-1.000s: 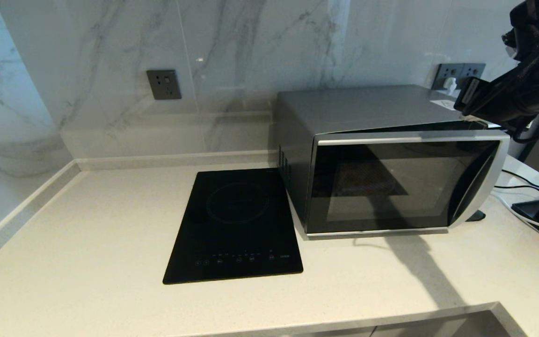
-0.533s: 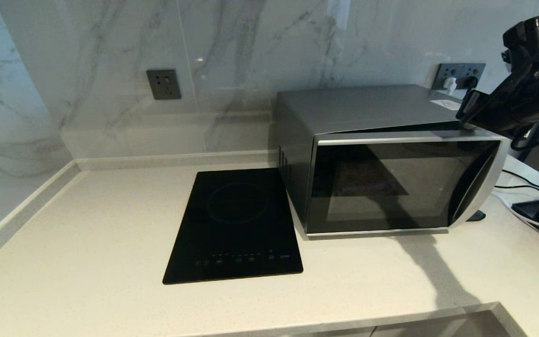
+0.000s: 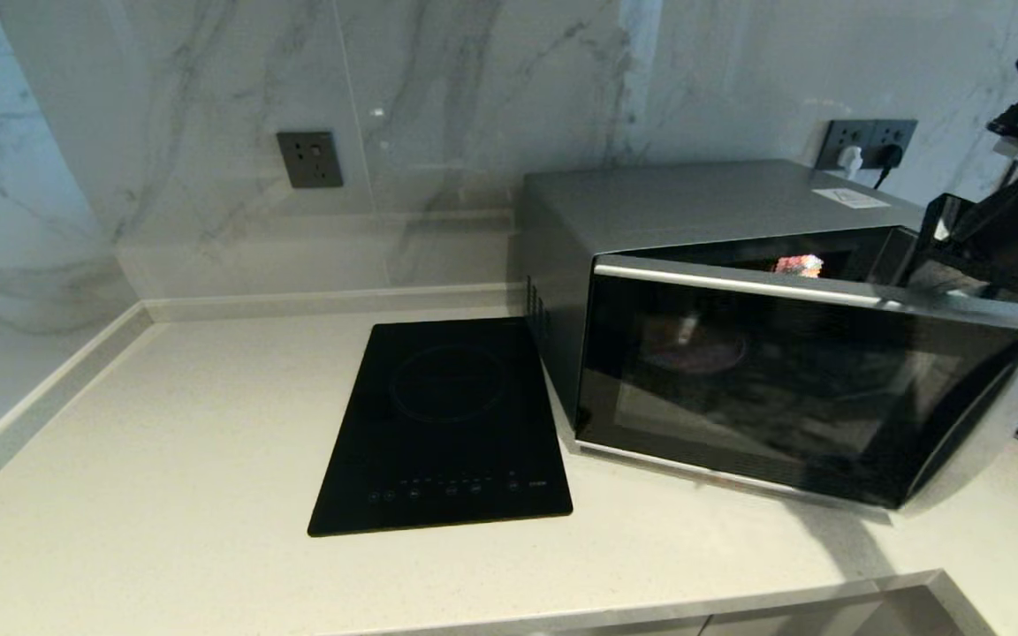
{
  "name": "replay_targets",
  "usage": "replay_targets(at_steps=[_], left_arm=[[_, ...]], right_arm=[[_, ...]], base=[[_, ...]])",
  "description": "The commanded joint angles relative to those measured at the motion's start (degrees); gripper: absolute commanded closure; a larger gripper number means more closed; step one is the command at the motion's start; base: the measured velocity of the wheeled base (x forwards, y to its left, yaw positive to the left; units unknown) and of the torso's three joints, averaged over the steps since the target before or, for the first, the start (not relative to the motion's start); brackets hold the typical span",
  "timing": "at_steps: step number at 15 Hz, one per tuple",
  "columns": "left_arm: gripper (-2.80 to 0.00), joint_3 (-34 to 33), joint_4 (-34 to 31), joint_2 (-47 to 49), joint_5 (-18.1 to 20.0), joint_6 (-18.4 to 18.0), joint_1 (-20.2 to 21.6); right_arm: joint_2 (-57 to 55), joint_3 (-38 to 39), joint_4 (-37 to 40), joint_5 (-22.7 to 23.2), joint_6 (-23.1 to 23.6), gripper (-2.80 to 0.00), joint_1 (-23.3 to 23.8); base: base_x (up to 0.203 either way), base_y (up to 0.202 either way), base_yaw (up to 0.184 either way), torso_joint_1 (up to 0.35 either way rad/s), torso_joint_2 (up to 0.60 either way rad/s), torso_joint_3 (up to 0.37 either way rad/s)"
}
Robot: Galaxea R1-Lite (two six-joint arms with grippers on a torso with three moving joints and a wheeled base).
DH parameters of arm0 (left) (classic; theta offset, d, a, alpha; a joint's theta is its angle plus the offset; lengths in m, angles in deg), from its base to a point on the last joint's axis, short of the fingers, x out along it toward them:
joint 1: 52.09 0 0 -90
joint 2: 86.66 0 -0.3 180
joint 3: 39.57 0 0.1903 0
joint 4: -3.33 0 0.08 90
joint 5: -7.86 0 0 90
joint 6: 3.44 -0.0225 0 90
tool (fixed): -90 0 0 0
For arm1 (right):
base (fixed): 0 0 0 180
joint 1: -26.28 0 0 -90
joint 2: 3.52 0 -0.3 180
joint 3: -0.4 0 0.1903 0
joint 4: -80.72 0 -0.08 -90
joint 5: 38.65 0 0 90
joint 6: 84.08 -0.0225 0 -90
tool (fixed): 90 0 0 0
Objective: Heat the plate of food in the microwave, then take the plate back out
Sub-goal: Open the microwave oven
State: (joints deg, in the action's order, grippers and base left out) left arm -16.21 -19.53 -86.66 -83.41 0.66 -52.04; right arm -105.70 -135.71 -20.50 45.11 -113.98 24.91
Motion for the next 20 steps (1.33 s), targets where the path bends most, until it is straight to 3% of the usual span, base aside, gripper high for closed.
replay_targets(at_steps=[1,5,10,13,17,20], left_arm=[[0.00,0.00,0.02,0.09,-0.05,0.03,0.04],[0.00,0.00,0.02,0.09,-0.05,0.03,0.04],[0.00,0.00,0.02,0.09,-0.05,0.03,0.04],[0.00,0.00,0.02,0.09,-0.05,0.03,0.04],[0.00,0.00,0.02,0.09,-0.05,0.03,0.04],[0.00,0.00,0.02,0.09,-0.05,0.03,0.04]], right_arm=[[6.19,0.06,5.56,3.44,-0.22,0.00,-0.12],[13.97,0.11,17.16,10.42,-0.22,0.00,-0.96],[19.47,8.41,19.69,11.39,2.78,0.00,-2.43],[22.79,15.35,19.75,11.45,3.80,0.00,-15.57],[20.29,17.48,19.74,11.24,-3.35,0.00,-33.94],[17.47,16.53,19.56,9.25,-9.49,0.00,-40.40]], base=[[0.000,0.000,0.000,0.000,0.00,0.000],[0.000,0.000,0.000,0.000,0.00,0.000],[0.000,0.000,0.000,0.000,0.00,0.000],[0.000,0.000,0.000,0.000,0.00,0.000],[0.000,0.000,0.000,0.000,0.00,0.000],[0.000,0.000,0.000,0.000,0.00,0.000]])
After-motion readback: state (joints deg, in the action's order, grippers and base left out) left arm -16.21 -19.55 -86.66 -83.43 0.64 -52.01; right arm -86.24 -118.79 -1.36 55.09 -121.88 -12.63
